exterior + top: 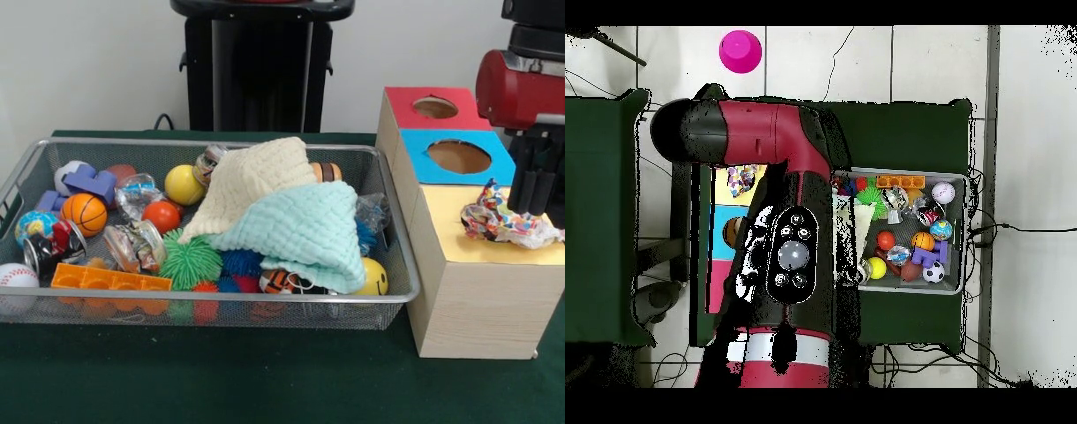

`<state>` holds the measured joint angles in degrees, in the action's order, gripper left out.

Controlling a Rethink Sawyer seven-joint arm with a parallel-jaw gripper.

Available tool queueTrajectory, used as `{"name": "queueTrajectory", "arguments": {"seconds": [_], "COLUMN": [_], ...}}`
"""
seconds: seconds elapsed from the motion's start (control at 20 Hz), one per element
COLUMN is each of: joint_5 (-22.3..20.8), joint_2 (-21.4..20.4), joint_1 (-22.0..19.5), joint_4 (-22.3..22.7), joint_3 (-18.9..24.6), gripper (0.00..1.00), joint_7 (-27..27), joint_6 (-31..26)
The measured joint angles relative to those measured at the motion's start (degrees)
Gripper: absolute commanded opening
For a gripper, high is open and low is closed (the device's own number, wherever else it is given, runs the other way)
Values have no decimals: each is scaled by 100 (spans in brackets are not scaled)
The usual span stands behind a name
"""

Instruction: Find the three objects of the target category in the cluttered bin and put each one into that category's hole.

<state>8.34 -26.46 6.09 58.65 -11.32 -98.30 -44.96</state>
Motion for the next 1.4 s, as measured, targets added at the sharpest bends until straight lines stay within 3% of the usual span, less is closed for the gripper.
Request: {"name": "queueTrajectory", "arguments": {"seconds": [0.95,1.4], "joint_5": [146,177], "joint_2": [35,36], "joint_1": [54,57], "joint_4": [165,383], "joint_3": [0,26], "gripper": [0,0], "joint_7": [0,0], "joint_6": [-877,-922]}}
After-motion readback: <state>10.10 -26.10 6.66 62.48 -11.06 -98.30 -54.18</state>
